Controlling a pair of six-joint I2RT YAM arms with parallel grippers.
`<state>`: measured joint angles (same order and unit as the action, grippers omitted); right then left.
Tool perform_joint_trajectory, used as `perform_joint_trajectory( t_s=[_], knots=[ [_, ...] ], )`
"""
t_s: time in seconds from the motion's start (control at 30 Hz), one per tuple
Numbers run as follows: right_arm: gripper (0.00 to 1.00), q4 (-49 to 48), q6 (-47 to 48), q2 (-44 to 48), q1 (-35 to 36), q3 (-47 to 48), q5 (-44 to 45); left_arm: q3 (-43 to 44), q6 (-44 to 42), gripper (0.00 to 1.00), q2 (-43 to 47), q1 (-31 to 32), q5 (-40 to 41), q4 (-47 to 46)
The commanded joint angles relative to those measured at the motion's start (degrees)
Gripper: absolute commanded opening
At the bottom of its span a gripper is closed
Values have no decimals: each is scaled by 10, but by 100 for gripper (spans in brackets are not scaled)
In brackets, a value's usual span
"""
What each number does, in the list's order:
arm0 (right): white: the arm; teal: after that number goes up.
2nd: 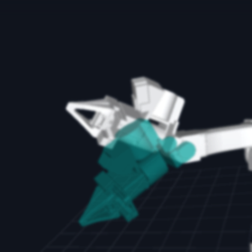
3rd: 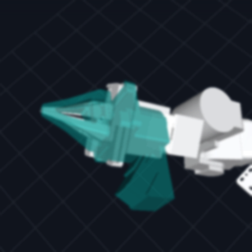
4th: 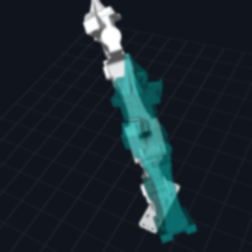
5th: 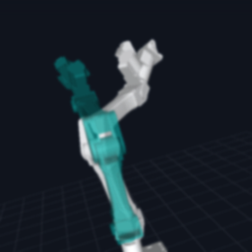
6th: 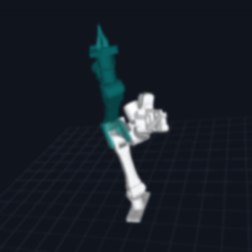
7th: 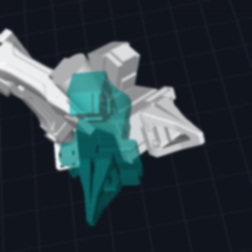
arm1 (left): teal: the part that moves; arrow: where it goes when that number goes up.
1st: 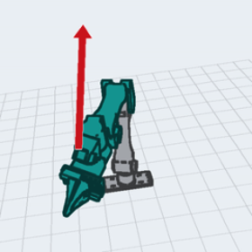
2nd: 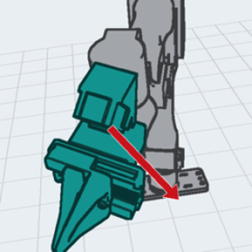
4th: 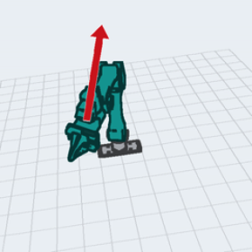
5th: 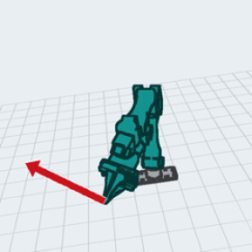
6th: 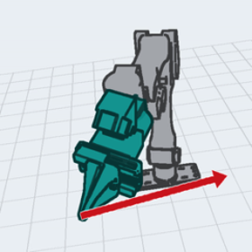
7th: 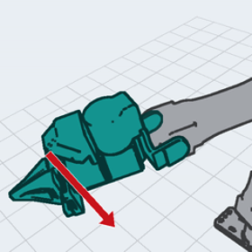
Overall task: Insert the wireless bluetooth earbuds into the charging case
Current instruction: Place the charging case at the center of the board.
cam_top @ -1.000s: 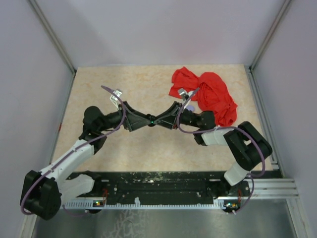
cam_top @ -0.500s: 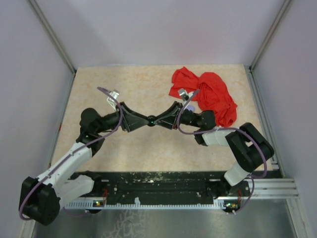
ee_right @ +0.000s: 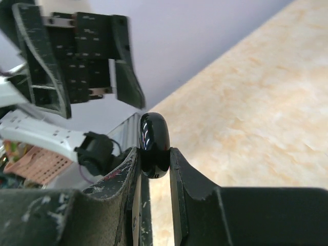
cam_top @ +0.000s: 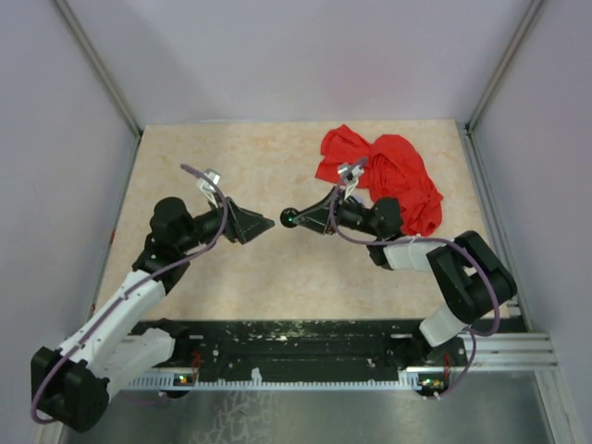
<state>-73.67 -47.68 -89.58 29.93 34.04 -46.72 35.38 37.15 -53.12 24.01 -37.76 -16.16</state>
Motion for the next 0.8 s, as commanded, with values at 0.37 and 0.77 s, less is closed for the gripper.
perform_joint_trajectory(
  t_s=[0.37,0.77],
  knots=[
    [0,298,40,-14,-69,-6,175,75,-224,95,115,-3,387,335],
    [0,425,62,-90,-76,21,258,62,-244,99,142,-5,437,355]
  ],
)
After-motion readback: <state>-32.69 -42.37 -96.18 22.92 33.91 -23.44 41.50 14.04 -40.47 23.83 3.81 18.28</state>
